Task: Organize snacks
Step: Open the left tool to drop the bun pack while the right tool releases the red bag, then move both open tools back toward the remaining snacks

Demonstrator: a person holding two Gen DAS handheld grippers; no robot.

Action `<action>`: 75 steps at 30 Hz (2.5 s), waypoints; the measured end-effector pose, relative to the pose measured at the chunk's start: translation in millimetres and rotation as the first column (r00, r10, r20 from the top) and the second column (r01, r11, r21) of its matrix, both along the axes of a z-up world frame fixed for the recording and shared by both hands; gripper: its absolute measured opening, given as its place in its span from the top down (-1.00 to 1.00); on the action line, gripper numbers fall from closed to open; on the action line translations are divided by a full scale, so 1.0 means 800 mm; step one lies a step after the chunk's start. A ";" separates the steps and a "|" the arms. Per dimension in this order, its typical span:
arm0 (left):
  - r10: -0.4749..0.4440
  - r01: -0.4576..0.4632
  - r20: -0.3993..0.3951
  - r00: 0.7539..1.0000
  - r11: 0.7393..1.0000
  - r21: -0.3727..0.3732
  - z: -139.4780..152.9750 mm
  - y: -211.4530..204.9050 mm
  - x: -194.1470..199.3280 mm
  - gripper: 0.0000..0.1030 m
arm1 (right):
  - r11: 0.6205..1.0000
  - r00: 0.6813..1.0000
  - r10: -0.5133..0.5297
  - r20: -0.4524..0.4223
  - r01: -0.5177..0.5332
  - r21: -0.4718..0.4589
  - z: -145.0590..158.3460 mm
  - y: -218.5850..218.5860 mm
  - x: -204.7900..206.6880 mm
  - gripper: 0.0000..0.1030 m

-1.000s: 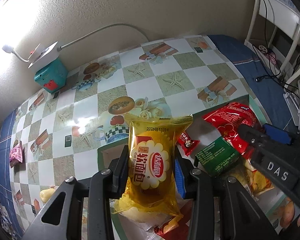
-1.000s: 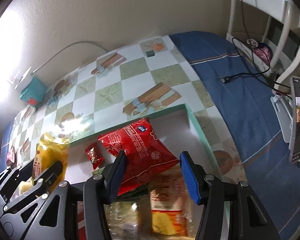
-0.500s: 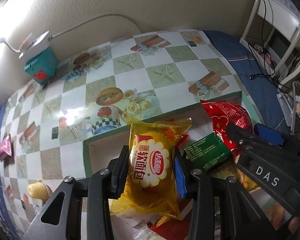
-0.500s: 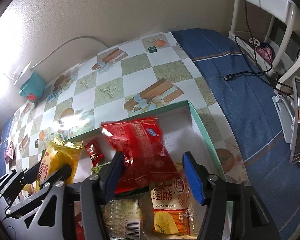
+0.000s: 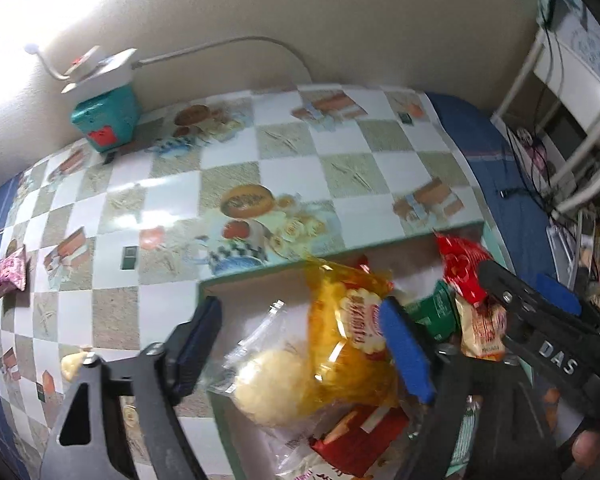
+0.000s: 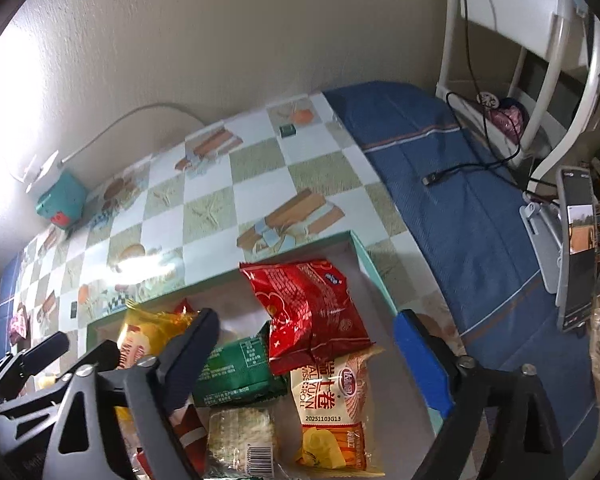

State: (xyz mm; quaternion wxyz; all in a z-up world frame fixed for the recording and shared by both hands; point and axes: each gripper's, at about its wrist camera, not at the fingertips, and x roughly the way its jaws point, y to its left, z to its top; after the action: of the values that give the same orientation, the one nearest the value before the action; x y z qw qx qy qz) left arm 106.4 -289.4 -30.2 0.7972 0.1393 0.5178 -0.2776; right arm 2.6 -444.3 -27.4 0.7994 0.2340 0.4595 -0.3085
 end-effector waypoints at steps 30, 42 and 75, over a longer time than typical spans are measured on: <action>0.352 -0.352 0.014 0.936 0.936 -0.003 0.025 0.159 0.100 -0.86 | 0.998 0.994 0.053 0.098 -0.050 -0.036 0.039 0.051 0.036 -1.00; 0.353 -0.369 0.120 0.928 0.917 0.149 0.039 0.246 0.112 -0.86 | 0.970 0.962 0.244 0.123 -0.238 -0.057 0.054 0.148 0.092 -1.00; 0.469 -0.471 0.048 0.882 0.875 0.106 0.014 0.388 0.148 -0.86 | 0.874 0.874 0.486 -0.002 -0.486 -0.001 -0.008 0.319 0.188 -1.00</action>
State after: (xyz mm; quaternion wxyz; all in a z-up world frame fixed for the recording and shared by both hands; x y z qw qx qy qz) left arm 225.1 20.8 -18.8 0.8367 0.0576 0.5429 -0.0441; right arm 153.1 -189.3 -33.8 0.8510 0.1104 0.5039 -0.0987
